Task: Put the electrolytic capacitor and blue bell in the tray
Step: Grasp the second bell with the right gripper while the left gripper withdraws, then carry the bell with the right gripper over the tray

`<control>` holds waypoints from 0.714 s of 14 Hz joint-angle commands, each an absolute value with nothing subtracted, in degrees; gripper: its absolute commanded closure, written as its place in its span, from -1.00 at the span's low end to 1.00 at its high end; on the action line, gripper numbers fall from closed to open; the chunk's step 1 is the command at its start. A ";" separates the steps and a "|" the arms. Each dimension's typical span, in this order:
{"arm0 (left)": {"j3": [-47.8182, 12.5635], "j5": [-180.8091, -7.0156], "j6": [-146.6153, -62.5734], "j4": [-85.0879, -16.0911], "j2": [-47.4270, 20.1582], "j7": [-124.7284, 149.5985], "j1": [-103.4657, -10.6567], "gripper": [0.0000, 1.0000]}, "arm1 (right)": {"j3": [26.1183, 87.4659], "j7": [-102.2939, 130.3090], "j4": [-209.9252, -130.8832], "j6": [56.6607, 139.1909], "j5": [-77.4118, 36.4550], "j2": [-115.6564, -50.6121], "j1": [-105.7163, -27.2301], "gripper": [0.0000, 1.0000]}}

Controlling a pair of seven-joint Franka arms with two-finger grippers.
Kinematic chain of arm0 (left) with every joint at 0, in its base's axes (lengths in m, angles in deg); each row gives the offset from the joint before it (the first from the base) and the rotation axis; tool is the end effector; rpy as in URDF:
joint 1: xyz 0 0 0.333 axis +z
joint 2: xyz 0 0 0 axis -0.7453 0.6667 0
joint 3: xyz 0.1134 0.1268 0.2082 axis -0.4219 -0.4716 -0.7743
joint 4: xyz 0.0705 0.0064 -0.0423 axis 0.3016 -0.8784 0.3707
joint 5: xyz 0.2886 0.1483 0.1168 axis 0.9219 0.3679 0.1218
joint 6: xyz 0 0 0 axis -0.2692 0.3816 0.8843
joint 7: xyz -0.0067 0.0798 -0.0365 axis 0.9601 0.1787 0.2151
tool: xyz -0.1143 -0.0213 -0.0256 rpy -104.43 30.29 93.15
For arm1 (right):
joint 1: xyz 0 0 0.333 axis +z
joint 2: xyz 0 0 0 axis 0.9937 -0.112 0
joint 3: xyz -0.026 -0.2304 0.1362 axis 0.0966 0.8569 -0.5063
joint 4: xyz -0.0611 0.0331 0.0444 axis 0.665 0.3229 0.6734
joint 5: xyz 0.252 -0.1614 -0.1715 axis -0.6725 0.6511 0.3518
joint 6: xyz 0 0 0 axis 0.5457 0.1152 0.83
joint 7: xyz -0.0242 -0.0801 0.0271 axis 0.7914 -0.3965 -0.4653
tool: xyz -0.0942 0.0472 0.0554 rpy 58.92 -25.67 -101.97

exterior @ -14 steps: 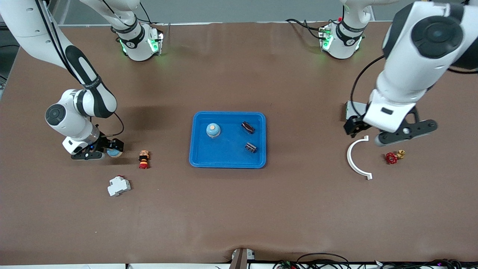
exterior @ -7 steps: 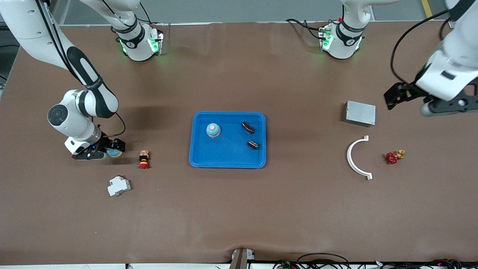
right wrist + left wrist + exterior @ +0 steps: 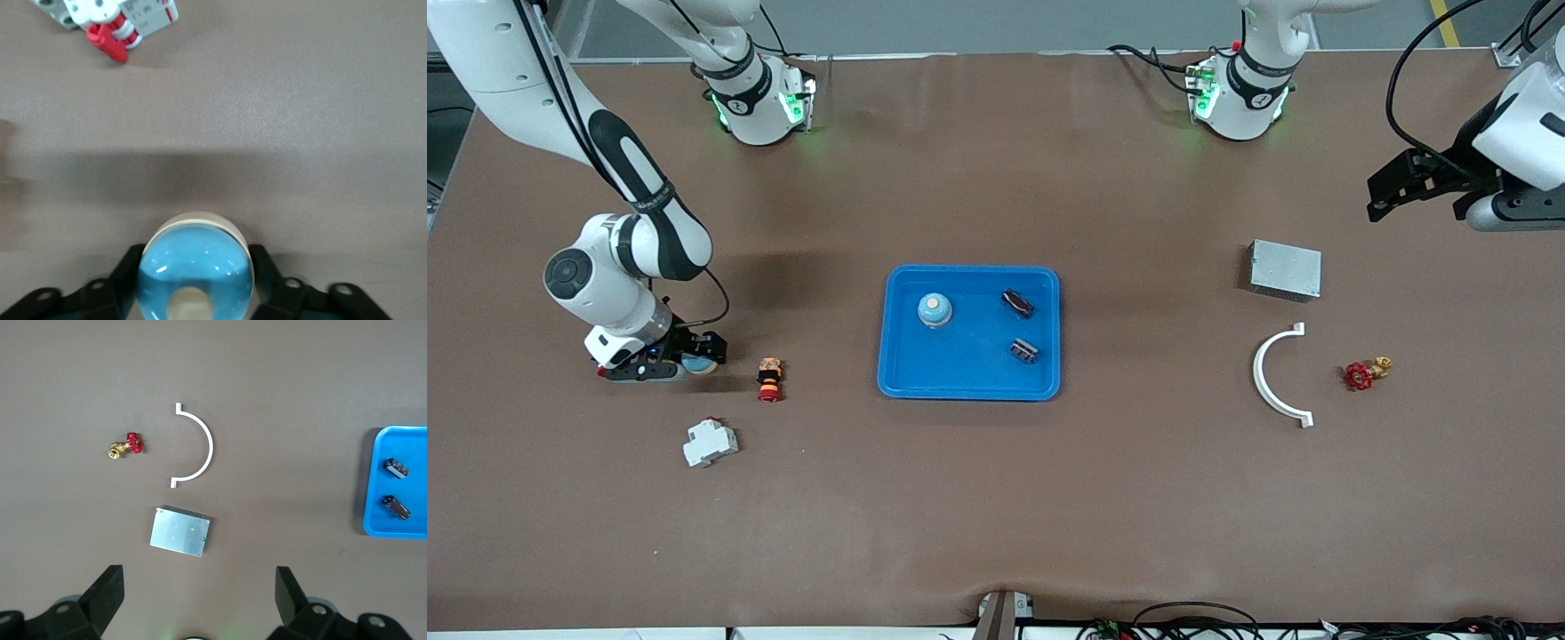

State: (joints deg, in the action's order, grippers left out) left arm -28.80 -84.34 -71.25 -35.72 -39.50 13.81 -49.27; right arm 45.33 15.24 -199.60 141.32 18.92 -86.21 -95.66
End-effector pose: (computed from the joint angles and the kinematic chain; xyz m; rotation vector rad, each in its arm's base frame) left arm 0.4879 -0.0687 0.5965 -3.1290 0.0070 0.0212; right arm 0.5070 -0.0497 0.1584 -3.1178 -0.0467 -0.1230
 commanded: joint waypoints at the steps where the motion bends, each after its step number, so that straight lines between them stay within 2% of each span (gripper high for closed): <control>1: -29.71 -85.45 -71.28 -37.71 -42.33 12.93 -49.86 -1.00 | 44.84 14.34 -199.79 140.86 18.65 -85.69 -95.61 1.00; 3: -29.71 -85.45 -71.10 -37.54 -42.33 12.84 -49.86 -1.00 | 44.66 10.67 -199.53 137.80 18.65 -83.24 -93.61 1.00; 6: -29.54 -85.27 -70.49 -37.10 -42.33 12.84 -49.94 -1.00 | 44.66 -1.87 -197.08 126.49 18.65 -77.79 -85.88 1.00; 8: -29.36 -84.75 -70.49 -35.44 -42.42 12.93 -49.94 -1.00 | 44.66 -12.51 -192.96 119.01 18.65 -76.46 -79.47 1.00; 10: -29.19 -84.92 -69.18 -34.90 -43.03 12.84 -50.29 -1.00 | 44.66 -23.31 -189.96 116.34 18.65 -76.28 -73.15 1.00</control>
